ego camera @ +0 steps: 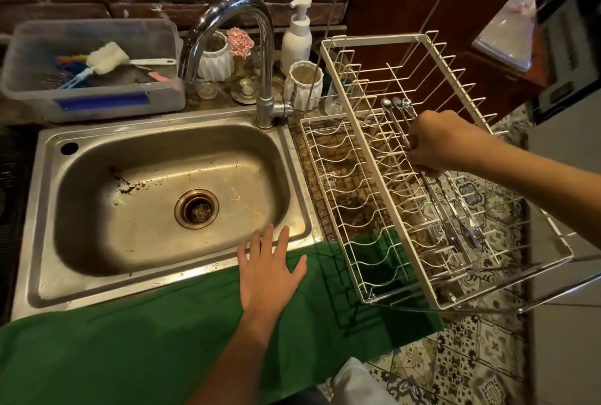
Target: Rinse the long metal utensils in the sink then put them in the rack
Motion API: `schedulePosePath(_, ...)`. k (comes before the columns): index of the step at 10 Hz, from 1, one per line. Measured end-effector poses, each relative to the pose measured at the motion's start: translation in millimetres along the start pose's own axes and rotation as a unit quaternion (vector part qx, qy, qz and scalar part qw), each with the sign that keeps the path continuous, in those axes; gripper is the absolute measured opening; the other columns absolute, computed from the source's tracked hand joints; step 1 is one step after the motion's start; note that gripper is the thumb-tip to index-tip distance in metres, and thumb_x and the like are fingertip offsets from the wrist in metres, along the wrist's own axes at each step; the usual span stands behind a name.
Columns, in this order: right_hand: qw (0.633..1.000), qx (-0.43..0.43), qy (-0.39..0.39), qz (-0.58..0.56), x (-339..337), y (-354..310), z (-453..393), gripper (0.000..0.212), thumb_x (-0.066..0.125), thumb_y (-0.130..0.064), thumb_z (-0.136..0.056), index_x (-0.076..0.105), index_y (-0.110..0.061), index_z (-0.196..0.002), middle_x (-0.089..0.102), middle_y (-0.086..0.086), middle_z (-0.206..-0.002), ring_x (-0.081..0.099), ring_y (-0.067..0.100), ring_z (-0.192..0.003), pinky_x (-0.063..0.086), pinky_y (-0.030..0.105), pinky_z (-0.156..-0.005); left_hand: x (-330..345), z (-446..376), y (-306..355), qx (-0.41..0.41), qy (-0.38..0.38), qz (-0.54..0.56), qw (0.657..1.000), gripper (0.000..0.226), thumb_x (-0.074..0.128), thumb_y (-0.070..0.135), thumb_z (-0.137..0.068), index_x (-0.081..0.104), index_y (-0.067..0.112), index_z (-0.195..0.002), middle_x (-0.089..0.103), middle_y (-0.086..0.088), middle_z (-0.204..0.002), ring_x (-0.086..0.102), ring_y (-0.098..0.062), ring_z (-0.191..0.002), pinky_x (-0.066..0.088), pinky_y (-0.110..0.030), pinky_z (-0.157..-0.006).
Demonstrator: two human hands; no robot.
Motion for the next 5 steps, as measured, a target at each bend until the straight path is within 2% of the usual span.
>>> schedulePosePath(1, 1.0, -0.002, 0.007, 0.0, 2, 2, -1, 0.005, 0.066, -0.004, -0.092, 0.065, -0.002, -0.088, 0.07, 0.015, -0.068, 0.071, 0.018, -0.049, 0.06, 0.03, -0.049, 1, 0, 0, -0.001, -0.003, 0.0, 1.0, 0.073, 0.035, 0.07, -0.092, 0.046, 0.027, -0.149, 0.051, -0.009, -0.152, 0.045, -0.031, -0.14, 0.029, -0.057, -0.113)
schedulePosePath(2, 1.0, -0.01, 0.013, 0.0, 3, 4, -3, 0.01, 0.067, -0.007, -0.092, 0.063, -0.005, -0.083, 0.069, 0.012, -0.064, 0.064, 0.008, -0.036, 0.047, 0.018, -0.036, 1, 0, 1, 0.001, -0.005, -0.002, 1.0, 0.072, 0.036, 0.07, -0.091, 0.046, 0.028, -0.149, 0.051, -0.009, -0.152, 0.045, -0.031, -0.14, 0.028, -0.056, -0.113)
schedulePosePath(3, 1.0, -0.017, 0.008, 0.002, 6, 5, -3, 0.017, 0.068, -0.011, -0.092, 0.061, -0.009, -0.076, 0.068, 0.009, -0.06, 0.061, 0.003, -0.033, 0.042, 0.014, -0.033, 2, 0, -1, 0.001, -0.003, 0.0, 1.0, 0.072, 0.037, 0.07, -0.091, 0.047, 0.028, -0.148, 0.052, -0.009, -0.151, 0.046, -0.032, -0.139, 0.029, -0.057, -0.112)
schedulePosePath(4, 1.0, -0.019, 0.021, 0.01, 0, 4, -2, 0.02, 0.065, -0.018, -0.095, 0.064, -0.007, -0.078, 0.069, 0.008, -0.059, 0.064, 0.007, -0.037, 0.044, 0.019, -0.039, 4, 0, -2, 0.001, -0.011, 0.008, 1.0, 0.071, 0.038, 0.07, -0.09, 0.048, 0.028, -0.147, 0.052, -0.009, -0.151, 0.047, -0.032, -0.139, 0.03, -0.057, -0.111)
schedulePosePath(5, 0.995, -0.031, 0.092, -0.034, -17, 5, 10, 0.024, 0.062, -0.02, -0.097, 0.063, -0.01, -0.075, 0.068, 0.009, -0.064, 0.065, 0.014, -0.05, 0.042, 0.021, -0.044, 6, 2, -1, -0.005, -0.016, 0.018, 1.0, 0.072, 0.035, 0.071, -0.091, 0.045, 0.03, -0.15, 0.048, -0.007, -0.155, 0.042, -0.029, -0.143, 0.028, -0.055, -0.114)
Point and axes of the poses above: each hand's wrist, its own z-axis away from the middle knuckle, its own x-axis out of the palm, y = z × x, the point moved 7 cm from there along -z, towards the middle knuckle
